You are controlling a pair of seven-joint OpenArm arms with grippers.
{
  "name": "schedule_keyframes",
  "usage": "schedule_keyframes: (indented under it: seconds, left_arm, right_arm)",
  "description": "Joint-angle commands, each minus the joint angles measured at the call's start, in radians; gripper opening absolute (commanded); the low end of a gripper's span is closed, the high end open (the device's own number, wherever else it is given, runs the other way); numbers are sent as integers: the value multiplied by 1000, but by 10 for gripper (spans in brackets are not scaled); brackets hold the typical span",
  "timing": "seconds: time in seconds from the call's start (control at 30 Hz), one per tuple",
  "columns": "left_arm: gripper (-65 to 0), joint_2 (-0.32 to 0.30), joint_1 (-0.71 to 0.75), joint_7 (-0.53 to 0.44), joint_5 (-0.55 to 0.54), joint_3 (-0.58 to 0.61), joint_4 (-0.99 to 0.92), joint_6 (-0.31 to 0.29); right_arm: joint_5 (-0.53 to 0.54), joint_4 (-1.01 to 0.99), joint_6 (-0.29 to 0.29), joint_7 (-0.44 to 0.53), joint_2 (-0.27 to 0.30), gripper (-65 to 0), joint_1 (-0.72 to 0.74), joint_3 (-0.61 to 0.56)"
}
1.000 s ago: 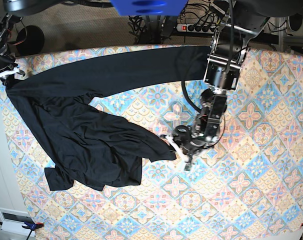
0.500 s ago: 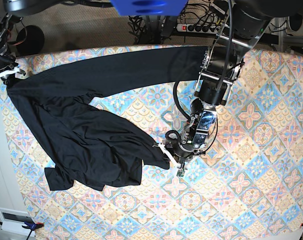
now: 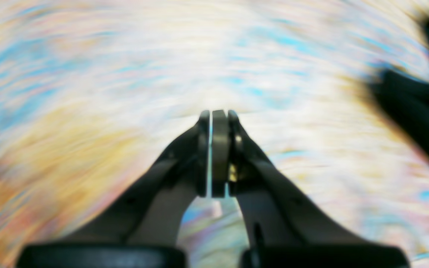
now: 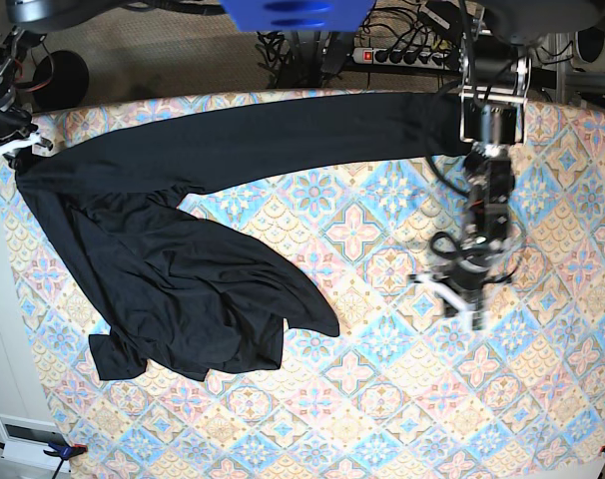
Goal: Layout the t-shirt on the table in an organized manner, then fold the t-shirt properly
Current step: 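Grasp the shirt hem with the left gripper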
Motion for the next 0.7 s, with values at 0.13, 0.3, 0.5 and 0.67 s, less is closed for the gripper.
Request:
schedule_keyframes:
  seconds: [0.13,0.3,0.5,0.67]
  left_arm:
    - [-647,-6,-8,23,-5,-14,18,-9]
    - [-547,54,-82,141,-111,94,6,-9]
    - [-384,148,-177,173,-227,127,-111,-9]
    - [-374,203,-227,164,-244,127,-259,-9]
  right_arm:
    - [5,11,4,21,22,-650,22,8]
    - [5,11,4,21,22,-650,22,-25]
    - [5,20,4,21,22,-650,22,-40]
    - [5,20,4,21,22,-650,21,-40]
